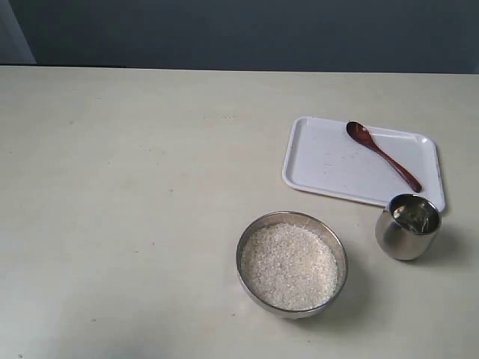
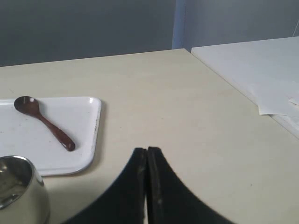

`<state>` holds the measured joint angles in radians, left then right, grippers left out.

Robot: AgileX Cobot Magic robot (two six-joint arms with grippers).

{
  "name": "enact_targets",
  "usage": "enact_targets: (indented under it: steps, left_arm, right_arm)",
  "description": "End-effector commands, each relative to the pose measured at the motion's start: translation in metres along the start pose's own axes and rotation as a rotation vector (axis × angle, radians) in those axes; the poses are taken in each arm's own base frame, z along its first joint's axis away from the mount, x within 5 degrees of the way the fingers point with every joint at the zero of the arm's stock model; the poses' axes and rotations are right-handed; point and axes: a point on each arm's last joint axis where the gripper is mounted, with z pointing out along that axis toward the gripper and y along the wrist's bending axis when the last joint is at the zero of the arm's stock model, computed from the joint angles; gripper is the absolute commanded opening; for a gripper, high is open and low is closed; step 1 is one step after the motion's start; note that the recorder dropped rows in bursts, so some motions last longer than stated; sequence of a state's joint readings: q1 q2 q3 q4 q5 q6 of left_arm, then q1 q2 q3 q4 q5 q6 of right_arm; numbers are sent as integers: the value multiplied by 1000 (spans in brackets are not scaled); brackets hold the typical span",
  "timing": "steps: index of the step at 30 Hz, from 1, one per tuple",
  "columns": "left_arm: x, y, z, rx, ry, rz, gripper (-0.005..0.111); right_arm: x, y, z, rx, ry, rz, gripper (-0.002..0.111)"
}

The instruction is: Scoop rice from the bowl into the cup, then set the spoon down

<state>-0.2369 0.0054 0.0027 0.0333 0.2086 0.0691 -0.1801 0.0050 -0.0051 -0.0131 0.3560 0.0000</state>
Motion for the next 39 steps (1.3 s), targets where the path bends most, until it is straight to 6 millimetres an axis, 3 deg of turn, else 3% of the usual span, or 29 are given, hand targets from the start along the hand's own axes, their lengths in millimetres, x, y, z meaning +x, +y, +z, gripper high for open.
enact_targets:
  steps: [1, 39]
  left_arm:
    - [-2, 0, -1, 4, -16, -7, 0]
    - [-2, 0, -1, 5, -13, -7, 0]
  right_arm:
    - [0, 0, 0, 5, -15, 2, -1]
    - [0, 0, 0, -2, -12, 22, -1]
